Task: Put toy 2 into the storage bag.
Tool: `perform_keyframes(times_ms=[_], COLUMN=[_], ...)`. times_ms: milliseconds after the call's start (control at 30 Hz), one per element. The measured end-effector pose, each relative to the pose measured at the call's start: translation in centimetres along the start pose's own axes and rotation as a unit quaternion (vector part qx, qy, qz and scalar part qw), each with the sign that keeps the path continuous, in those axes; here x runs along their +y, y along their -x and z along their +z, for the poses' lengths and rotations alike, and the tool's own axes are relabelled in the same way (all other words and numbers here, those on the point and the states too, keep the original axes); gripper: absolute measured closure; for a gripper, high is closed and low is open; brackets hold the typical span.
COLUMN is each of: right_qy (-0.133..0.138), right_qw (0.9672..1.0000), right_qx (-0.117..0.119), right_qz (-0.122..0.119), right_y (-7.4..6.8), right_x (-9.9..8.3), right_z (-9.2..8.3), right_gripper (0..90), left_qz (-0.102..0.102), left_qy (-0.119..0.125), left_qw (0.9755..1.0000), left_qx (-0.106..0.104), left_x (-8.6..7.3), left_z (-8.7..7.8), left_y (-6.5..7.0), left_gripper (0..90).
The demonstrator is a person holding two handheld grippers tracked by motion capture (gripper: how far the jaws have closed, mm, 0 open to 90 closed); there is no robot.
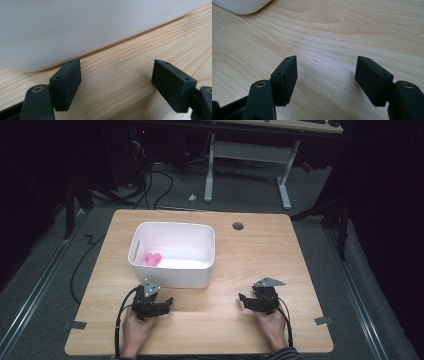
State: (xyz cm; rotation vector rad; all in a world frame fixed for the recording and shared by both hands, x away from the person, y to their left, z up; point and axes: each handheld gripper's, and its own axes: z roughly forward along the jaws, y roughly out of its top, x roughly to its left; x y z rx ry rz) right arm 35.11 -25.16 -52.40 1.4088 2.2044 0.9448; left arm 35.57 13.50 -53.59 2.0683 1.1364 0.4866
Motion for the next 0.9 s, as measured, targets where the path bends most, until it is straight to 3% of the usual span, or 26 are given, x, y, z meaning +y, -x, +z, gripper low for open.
perform_keyframes(times_ms=[267,400,900], right_qy=[0.004,0.014,0.012], right_qw=[1.0,0.9992,0.9993], right_qx=[-0.008,-0.023,-0.031], right_qz=[-0.003,-0.029,-0.02], right_y=[-0.09,-0.44,-0.6], right_x=[-0.16,-0.4,-0.5], right_z=[0.32,0.68,0.6], right_gripper=[33.4,29.8,27.9], left_qz=[0.0,0.0,0.0], left_qy=[0.0,0.0,0.0], left_qw=[1.0,1.0,1.0], left_qx=[0.0,0.0,0.0], left_x=[0.0,0.0,0.0], left_z=[0.0,0.0,0.0], left_y=[0.0,0.01,0.01], left_gripper=[24.1,24.1,24.1])
